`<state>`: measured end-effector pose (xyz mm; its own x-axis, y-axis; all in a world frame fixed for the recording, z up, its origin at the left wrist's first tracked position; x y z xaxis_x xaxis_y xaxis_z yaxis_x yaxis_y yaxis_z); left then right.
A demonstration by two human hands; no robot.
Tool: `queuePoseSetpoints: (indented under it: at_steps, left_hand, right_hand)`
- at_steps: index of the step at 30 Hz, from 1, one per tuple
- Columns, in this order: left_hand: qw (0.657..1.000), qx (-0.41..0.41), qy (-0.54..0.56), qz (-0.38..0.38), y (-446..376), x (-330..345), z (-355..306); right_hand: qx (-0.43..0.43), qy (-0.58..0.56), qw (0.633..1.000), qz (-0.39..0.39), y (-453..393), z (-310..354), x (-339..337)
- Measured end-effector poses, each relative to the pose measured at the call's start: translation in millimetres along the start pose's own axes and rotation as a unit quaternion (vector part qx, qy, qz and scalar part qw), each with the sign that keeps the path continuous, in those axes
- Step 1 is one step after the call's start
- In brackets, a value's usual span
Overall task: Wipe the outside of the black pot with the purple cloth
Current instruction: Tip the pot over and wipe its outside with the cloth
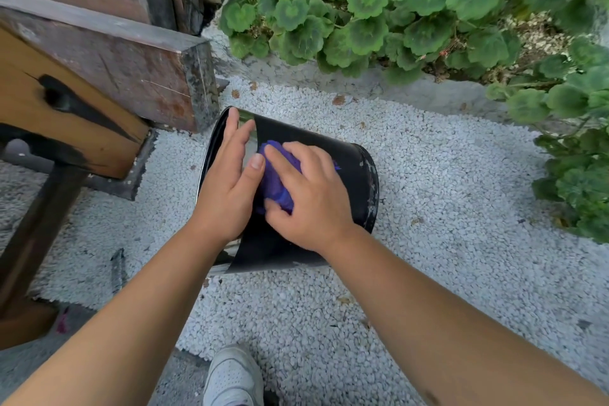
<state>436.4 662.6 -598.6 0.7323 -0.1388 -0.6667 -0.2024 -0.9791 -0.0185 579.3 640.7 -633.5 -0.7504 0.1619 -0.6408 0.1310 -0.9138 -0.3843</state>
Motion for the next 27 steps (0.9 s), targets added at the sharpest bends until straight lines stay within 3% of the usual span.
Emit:
queuePoseSetpoints:
  at_steps: [3,6,11,13,16,19,23,27]
  left_hand:
    - [1.0,-0.009,0.005,0.001,0,-2,3]
    - [1.0,-0.011,0.006,0.002,1,-1,4]
    - [1.0,-0.025,-0.009,0.012,1,-2,-1]
    - [0.999,0.006,0.024,0.022,8,-10,4]
    - [0.996,0.046,0.02,0.08,43,-20,28]
    - [0.996,0.008,-0.004,0.091,80,-12,47]
    - [0.998,0.0,0.028,0.061,69,-4,36]
    - [0.999,0.007,0.0,0.042,46,-1,17]
  right_hand:
    - [0.135,-0.009,0.99,-0.03,4,-25,1]
    - [0.29,0.001,0.957,-0.019,6,-55,-2]
    - [0.362,0.005,0.932,0.006,6,-88,-7]
    - [0.38,0.007,0.925,0.009,9,-94,-8]
    - [0.383,0.009,0.924,0.006,10,-95,-7]
    - [0.351,0.017,0.936,0.004,10,-84,-7]
    - [0.219,-0.005,0.976,-0.019,4,-40,-10]
    - [0.095,-0.057,0.993,-0.049,-2,17,5]
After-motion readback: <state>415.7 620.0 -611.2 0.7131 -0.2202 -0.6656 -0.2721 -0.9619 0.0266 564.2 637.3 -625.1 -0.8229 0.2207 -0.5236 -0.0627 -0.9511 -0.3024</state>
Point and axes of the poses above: each hand's wrist, its own y-axis away from the middle knuckle, its own x-axis out of the palm, z = x × y, the point moved 2 cm from there along -y, towards the middle knuckle, and after that the axes turned 5 degrees about -y, right-handed, at the moved point
